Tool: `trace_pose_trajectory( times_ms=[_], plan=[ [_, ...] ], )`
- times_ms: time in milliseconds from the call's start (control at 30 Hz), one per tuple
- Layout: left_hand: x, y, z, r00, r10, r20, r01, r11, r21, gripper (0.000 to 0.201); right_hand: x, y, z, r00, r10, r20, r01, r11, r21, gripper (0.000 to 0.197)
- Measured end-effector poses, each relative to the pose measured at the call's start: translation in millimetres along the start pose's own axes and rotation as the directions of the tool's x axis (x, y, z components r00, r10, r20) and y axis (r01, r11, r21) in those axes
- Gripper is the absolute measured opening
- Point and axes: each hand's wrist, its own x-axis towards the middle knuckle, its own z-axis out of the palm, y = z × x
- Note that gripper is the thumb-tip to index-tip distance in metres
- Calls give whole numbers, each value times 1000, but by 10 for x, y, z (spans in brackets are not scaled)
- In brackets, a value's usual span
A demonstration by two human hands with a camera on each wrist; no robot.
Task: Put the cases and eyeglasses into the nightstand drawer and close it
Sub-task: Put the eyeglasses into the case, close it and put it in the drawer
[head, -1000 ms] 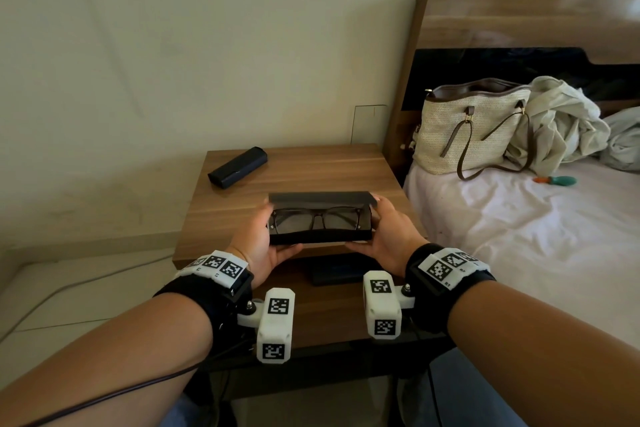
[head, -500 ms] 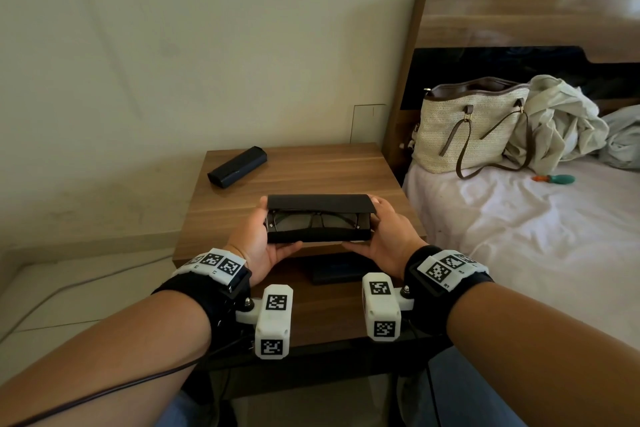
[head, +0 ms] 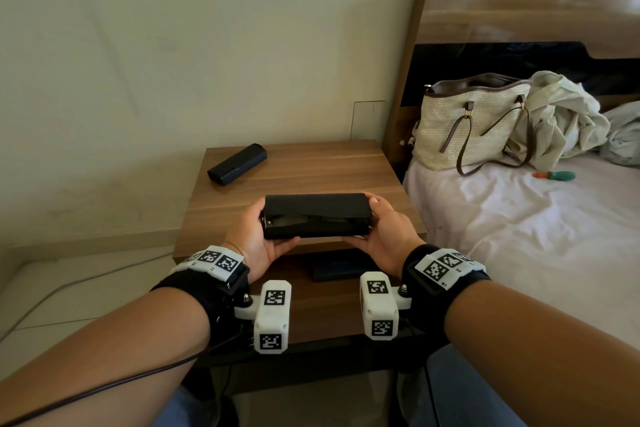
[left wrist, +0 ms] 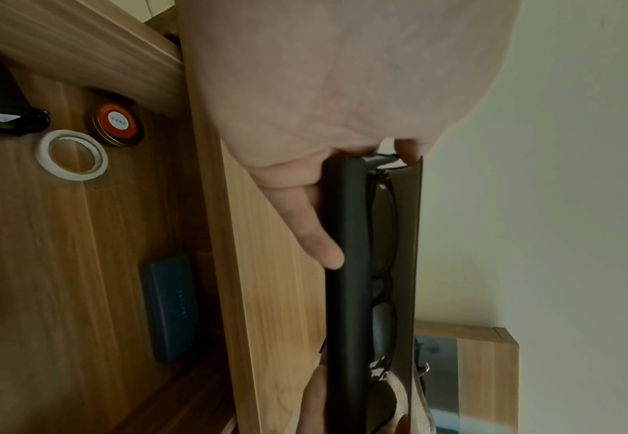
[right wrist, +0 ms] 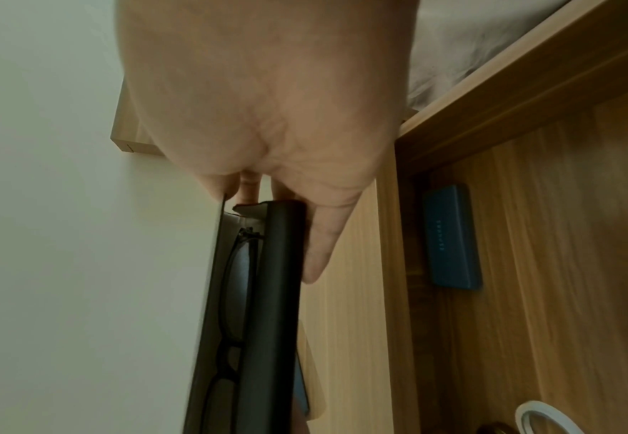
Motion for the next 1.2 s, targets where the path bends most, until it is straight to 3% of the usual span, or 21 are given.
trace_pose_trajectory(
  times_ms=[600, 700, 967, 1033, 1200],
  plan=[
    [-12, -50, -10, 999, -16, -40, 17, 1000, 16, 38, 11, 20, -20, 999, 42, -28, -41, 999, 17, 25],
    [11, -91, -5, 995, -46, -91, 51, 997, 60, 29, 32, 43, -48, 994, 89, -62, -88, 996, 22, 42],
    [74, -254, -13, 965, -138, -224, 192, 952, 240, 27, 90, 131, -162, 965, 173, -196, -209, 960, -184, 51],
    [76, -299, -17, 959, -171, -224, 233, 929, 286, 23, 83, 160, -190, 957, 174, -231, -241, 921, -306, 49],
    [143, -415, -39, 939, -238, -249, 319, 875, 364, 29, 92, 237, -300, 905, 301, -301, -409, 809, -422, 45]
  ],
)
